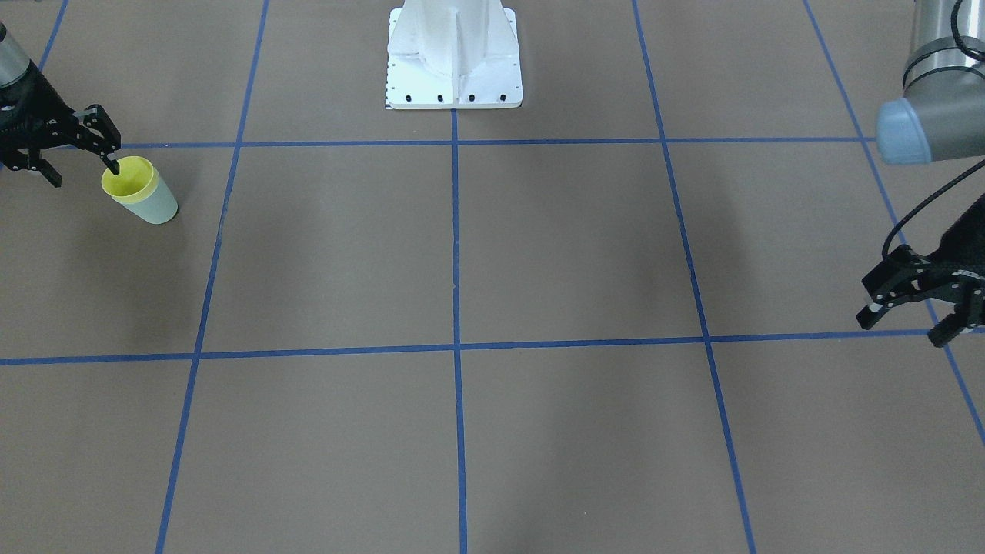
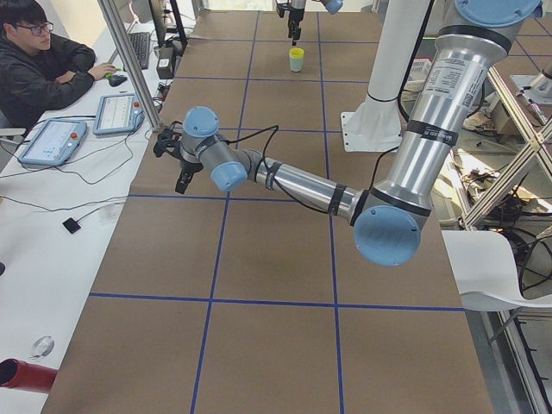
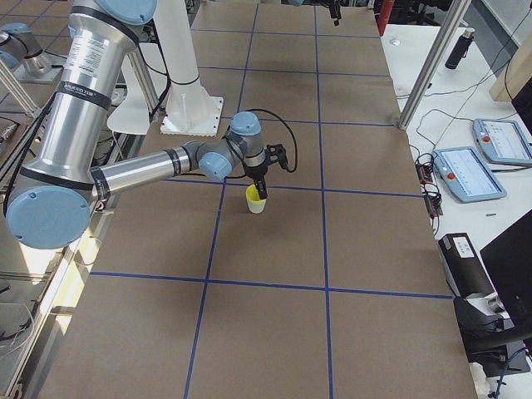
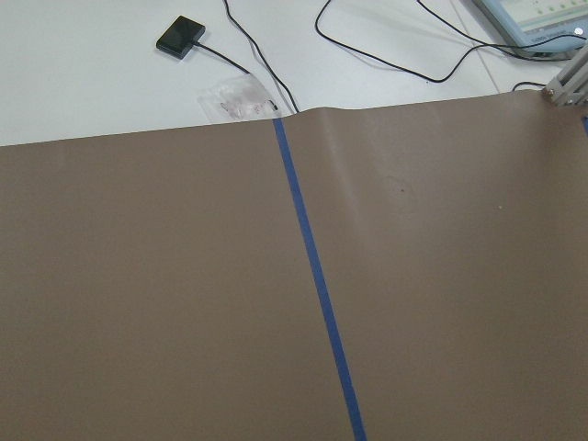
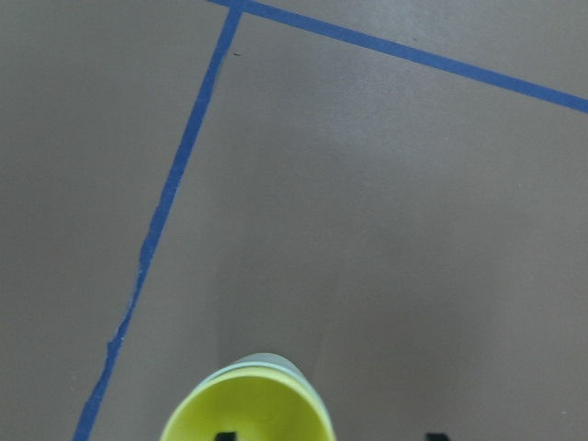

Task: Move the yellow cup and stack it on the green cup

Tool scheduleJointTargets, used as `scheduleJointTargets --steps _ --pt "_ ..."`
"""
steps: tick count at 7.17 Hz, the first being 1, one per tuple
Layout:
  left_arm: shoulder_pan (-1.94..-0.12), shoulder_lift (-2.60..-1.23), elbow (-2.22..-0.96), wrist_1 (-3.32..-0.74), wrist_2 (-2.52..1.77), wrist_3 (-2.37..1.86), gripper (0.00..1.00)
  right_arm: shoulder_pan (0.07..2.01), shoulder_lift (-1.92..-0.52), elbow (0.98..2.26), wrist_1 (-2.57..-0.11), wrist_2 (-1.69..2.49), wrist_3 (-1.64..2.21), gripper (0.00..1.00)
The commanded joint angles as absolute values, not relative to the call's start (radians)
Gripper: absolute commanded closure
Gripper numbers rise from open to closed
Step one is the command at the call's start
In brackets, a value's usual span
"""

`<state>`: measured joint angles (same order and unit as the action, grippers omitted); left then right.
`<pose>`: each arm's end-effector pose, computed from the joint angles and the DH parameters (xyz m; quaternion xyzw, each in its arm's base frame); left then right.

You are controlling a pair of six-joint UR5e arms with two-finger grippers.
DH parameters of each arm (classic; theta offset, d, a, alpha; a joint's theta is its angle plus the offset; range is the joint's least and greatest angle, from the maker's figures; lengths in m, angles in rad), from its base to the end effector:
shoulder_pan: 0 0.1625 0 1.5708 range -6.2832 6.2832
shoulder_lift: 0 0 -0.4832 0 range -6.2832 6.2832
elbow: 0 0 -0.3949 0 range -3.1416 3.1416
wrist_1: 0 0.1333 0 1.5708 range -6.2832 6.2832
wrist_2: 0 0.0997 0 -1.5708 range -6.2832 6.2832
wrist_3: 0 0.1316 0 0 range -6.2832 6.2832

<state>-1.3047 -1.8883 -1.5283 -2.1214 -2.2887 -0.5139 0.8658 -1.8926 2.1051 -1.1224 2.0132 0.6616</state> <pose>0.1315 -0.6600 0.5083 0.2251 0.4404 0.0339 0.8685 -0.1908 -0.3430 0.5703 0.1145 -0.3608 -0.0912 0.9211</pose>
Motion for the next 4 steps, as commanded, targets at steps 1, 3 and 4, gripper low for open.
scheduleJointTargets --steps 1,3,4 --pt "-1.455 -1.798 -1.500 -1.983 -2.350 -0.058 0.00 0.916 -1.838 2.018 -1.118 2.005 0.661 0.00" --pt "-1.531 -1.709 -1.483 -1.945 -2.274 0.037 0.00 0.958 -1.801 1.952 -1.112 2.012 0.644 0.00" --pt "-1.537 -1.685 -1.476 -1.934 -2.267 0.028 0.00 1.035 -1.801 1.948 -1.115 2.035 0.590 0.00"
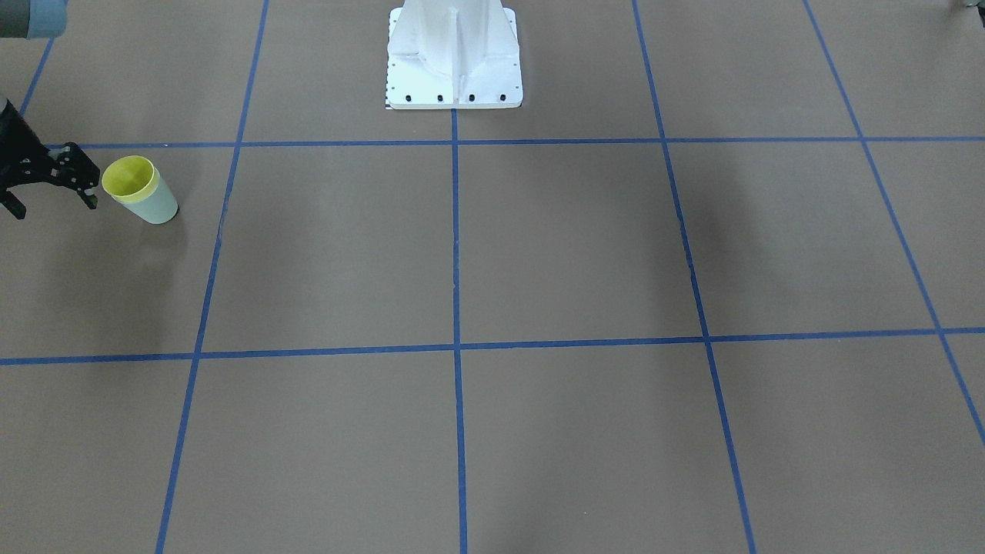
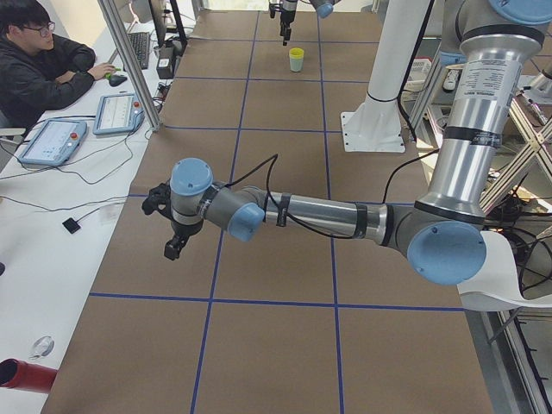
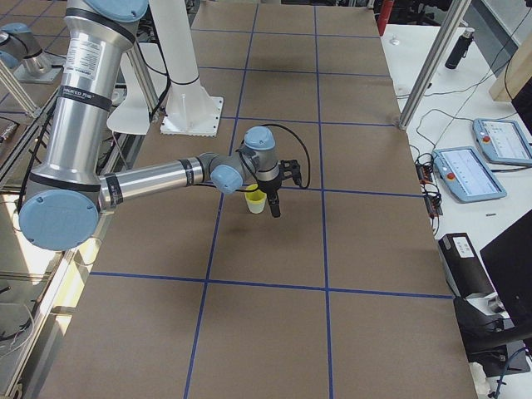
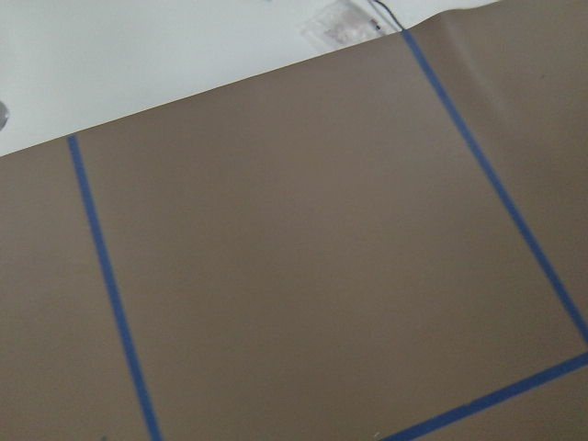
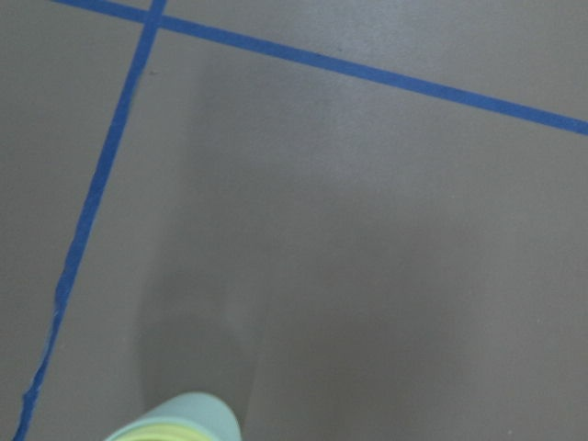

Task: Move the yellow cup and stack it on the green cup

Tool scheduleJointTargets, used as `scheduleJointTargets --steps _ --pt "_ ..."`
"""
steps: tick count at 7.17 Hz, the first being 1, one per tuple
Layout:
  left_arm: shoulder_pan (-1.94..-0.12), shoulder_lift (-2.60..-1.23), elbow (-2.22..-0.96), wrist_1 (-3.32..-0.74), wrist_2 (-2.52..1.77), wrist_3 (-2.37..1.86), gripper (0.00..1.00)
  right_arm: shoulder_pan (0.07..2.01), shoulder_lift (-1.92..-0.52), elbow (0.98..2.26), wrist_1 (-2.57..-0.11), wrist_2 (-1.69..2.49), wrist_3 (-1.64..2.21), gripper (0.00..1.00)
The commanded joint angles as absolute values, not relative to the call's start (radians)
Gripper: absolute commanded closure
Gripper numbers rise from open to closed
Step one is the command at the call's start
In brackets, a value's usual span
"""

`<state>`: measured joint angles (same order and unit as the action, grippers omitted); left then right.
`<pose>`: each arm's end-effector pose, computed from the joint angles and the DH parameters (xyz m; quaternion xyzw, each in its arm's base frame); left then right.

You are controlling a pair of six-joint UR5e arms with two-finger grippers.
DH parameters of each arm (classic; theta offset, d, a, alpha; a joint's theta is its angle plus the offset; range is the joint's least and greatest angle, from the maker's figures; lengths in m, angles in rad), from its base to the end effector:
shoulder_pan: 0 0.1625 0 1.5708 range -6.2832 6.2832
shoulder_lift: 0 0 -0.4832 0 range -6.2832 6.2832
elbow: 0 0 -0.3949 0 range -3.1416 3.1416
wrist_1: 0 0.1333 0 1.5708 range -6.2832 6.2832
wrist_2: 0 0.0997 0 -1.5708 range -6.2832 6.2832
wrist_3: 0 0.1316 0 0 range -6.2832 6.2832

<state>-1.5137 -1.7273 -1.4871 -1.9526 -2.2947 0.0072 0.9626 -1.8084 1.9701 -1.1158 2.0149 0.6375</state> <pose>-0.0117 -0.6037 0.6559 0.2021 0.3501 0.1090 0.9081 -0.1805 -0.3935 0.6078 0.1180 -0.3431 -0.0532 0.9303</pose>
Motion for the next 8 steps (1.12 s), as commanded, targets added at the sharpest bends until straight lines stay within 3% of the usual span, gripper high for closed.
scheduleJointTargets --steps 1,4,6,8 --pt "-1.536 -1.674 -1.471 -1.937 -2.261 0.029 0.00 1.140 -1.792 1.912 -1.144 2.090 0.475 0.00" --pt "-1.536 -1.628 -1.447 -1.934 -2.220 0.031 0.00 1.447 -1.662 1.709 -1.364 2.302 0.030 0.00" --pt "-1.539 -1.626 -1.456 -1.889 -2.233 0.037 0.00 1.541 -1.648 1.703 -1.539 2.397 -0.041 0.00" --pt "-1.542 -1.614 -1.474 -1.816 -2.259 0.066 0.00 1.563 -1.660 1.700 -1.552 2.434 -0.052 0.00"
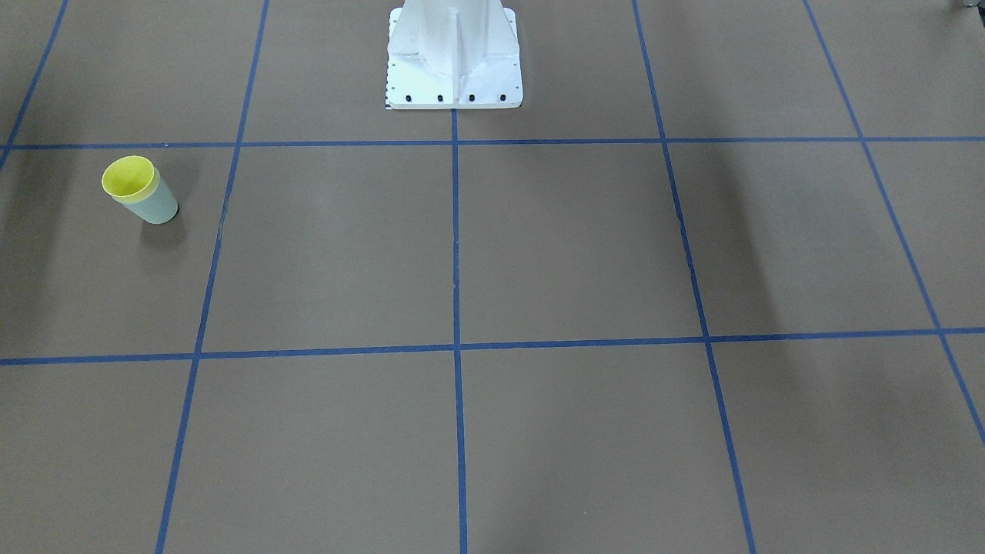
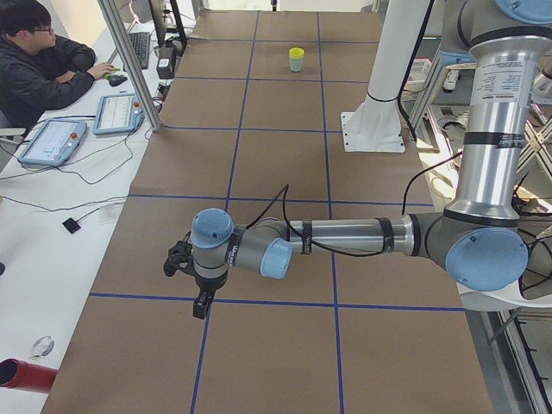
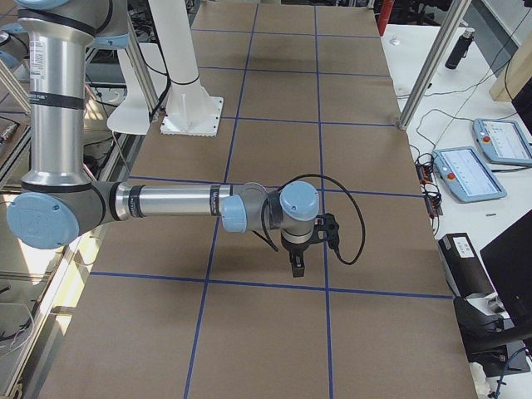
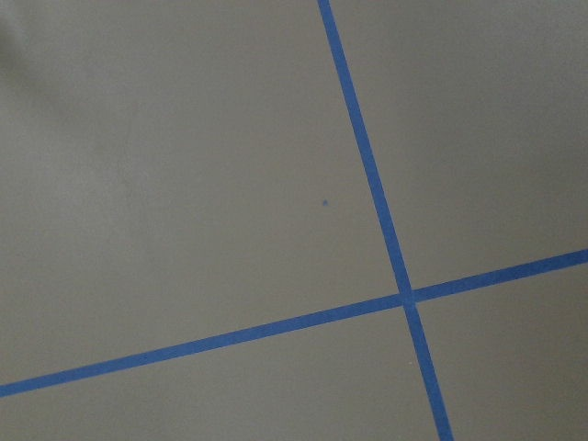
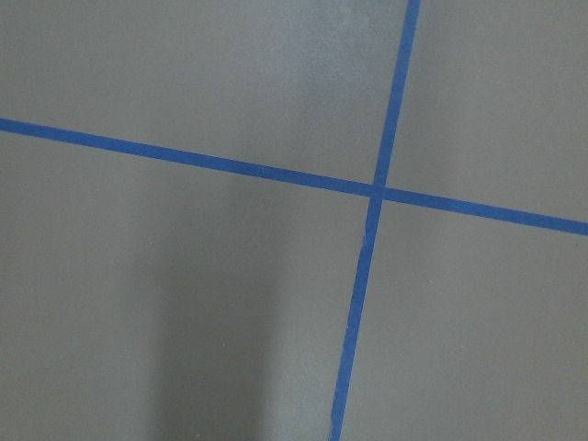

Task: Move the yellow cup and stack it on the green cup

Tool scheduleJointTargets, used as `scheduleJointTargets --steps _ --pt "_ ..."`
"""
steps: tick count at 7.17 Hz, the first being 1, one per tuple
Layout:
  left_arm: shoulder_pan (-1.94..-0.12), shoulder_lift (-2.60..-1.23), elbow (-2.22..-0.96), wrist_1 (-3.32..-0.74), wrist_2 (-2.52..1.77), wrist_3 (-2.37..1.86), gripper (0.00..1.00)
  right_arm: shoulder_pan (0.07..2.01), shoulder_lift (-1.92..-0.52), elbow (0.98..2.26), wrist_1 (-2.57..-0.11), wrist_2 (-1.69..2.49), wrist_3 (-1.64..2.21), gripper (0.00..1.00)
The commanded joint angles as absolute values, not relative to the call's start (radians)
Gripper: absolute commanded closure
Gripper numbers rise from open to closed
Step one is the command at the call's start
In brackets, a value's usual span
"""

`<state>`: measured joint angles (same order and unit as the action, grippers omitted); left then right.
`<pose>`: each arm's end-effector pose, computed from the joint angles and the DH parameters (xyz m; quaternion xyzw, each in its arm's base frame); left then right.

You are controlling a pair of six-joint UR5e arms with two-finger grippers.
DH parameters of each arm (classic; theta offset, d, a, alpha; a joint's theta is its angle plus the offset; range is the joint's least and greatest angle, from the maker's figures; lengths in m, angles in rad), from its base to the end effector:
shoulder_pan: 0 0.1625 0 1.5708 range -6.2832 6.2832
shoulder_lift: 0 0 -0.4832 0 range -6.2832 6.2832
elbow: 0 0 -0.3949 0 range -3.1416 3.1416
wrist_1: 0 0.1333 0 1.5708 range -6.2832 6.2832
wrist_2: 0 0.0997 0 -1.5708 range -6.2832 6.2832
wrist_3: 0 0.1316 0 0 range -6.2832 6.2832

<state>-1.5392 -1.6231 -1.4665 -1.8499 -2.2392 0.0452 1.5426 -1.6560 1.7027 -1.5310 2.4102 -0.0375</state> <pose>-0.0347 -0.5414 0.7437 0.1093 0.3252 0.0732 0.9365 0.0224 -0.4611 0.7045 0.0414 -0.4069 -0.0476 0.9113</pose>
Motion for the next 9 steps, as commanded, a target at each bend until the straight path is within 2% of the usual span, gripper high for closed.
scheduleJointTargets --steps 1,2,4,9 --pt "-1.545 -1.588 -1.500 -1.809 -2.316 0.072 0.00 1.577 -1.658 1.671 -1.552 2.434 -0.102 0.00" --pt "-1.551 -1.585 -1.564 -1.731 -2.324 0.071 0.00 1.585 -1.655 1.631 -1.554 2.434 -0.132 0.00" --pt "-1.555 -1.493 -1.678 -1.652 -2.312 0.074 0.00 1.589 -1.658 1.628 -1.578 2.421 -0.133 0.00" --pt "-1.566 -1.485 -1.672 -1.647 -2.310 0.080 0.00 1.591 -1.666 1.649 -1.572 2.310 -0.117 0.00"
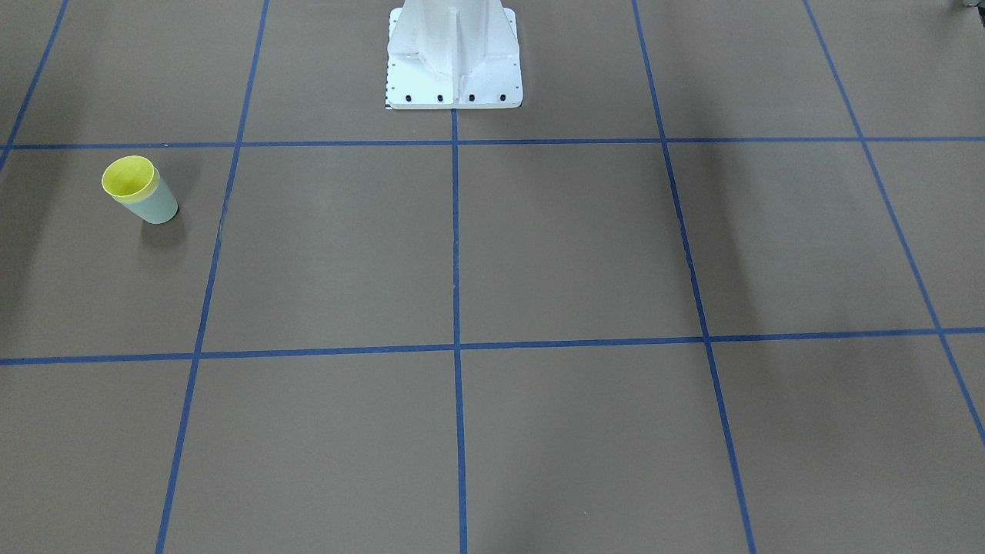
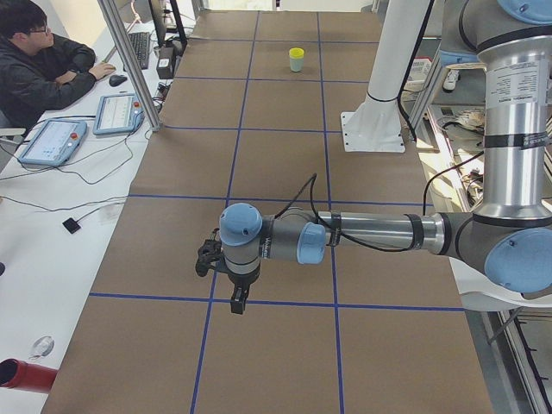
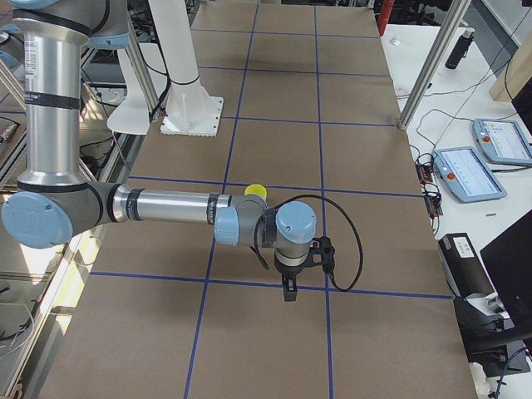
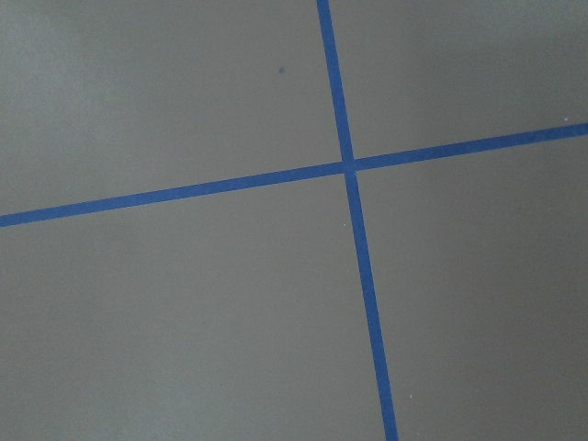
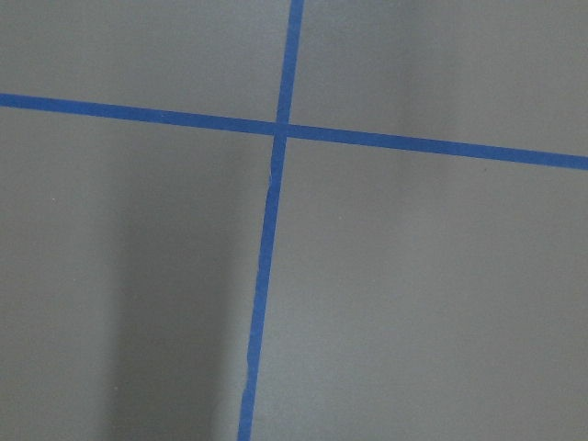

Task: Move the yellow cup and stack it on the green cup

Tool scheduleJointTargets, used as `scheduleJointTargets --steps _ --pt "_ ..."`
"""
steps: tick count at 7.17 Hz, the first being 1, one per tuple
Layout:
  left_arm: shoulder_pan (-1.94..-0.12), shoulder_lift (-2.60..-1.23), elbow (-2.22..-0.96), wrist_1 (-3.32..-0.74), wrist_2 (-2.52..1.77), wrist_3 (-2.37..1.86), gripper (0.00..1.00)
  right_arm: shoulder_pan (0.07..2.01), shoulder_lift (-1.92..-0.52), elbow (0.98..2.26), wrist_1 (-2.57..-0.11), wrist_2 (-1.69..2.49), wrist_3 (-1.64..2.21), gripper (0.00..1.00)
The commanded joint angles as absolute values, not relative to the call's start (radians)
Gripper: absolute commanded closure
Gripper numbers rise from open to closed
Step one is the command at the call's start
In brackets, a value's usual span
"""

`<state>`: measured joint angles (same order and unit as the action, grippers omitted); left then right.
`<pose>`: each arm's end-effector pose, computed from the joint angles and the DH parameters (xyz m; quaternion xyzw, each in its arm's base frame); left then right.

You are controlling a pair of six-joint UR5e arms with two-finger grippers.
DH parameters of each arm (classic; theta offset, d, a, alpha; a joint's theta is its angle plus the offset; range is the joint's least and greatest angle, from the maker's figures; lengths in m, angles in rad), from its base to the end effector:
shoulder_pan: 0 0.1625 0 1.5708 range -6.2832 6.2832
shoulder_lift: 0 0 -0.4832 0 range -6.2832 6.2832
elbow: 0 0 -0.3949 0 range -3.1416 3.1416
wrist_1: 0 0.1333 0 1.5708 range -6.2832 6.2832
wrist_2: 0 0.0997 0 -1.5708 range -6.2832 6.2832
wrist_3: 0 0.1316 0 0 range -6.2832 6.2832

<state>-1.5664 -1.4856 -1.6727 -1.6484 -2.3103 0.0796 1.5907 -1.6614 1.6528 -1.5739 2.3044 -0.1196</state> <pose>-0.0426 -0.4623 0.7248 0.0575 0.3591 0.0561 0.9298 0.0541 -0.4487 0.7460 0.0195 -0.3581 -0.0444 0.9324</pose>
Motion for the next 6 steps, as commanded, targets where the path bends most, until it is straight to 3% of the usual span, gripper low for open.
scheduleJointTargets --steps 1,6 --pt "-1.566 -1.485 -1.671 -1.647 -2.310 0.080 0.00 1.591 -1.666 1.649 -1.571 2.319 -0.115 0.00" --pt "-1.566 -1.486 -1.669 -1.652 -2.310 0.080 0.00 1.589 -1.652 1.654 -1.568 2.318 -0.115 0.00"
